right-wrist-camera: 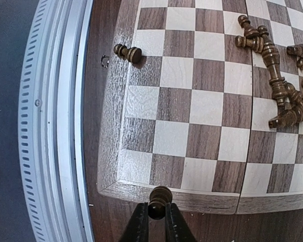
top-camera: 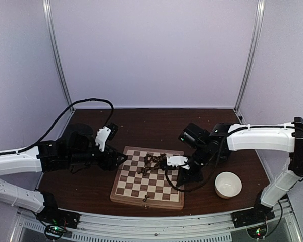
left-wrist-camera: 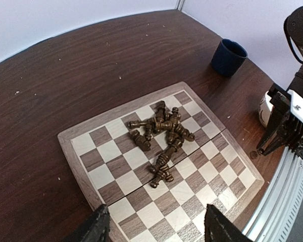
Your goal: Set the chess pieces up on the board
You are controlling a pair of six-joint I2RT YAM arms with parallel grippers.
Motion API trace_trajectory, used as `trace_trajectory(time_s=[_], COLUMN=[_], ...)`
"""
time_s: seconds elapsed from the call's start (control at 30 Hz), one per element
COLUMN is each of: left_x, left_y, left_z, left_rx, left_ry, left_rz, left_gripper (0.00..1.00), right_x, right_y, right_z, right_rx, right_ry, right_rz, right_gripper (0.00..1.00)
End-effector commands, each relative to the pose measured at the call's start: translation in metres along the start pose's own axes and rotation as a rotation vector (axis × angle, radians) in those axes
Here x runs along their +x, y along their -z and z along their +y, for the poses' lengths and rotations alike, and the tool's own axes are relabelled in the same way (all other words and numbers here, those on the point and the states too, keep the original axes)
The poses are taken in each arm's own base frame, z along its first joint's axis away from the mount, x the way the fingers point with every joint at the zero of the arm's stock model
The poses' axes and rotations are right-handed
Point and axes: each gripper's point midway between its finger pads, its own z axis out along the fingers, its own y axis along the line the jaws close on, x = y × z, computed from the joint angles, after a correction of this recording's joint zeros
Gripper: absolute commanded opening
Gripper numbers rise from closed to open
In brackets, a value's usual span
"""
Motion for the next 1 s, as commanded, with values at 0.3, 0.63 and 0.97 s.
trace_trajectory(time_s=[0.3, 0.63, 0.97], left_x=[-0.002, 0.002, 0.006], left_y=[0.0, -0.002, -0.004], left_z=[0.01, 0.012, 0.012], left_rx=[-0.047, -0.054, -0.051], left_ry=[0.035, 0.037, 0.049], left_rz=[-0.007, 0.002, 0.009], left_gripper=[0.64, 0.64, 0.64], right_x=[0.0, 0.006, 0.011], right_y=[-0.027, -0.036, -0.044], right_z=[-0.006, -0.003, -0.003], right_rx=[0.089, 0.062, 0.05], right_ry=[0.156, 0.154, 0.149], right_rz=[0.036, 0.057, 0.077], right_gripper=[0.14, 0.15, 0.19])
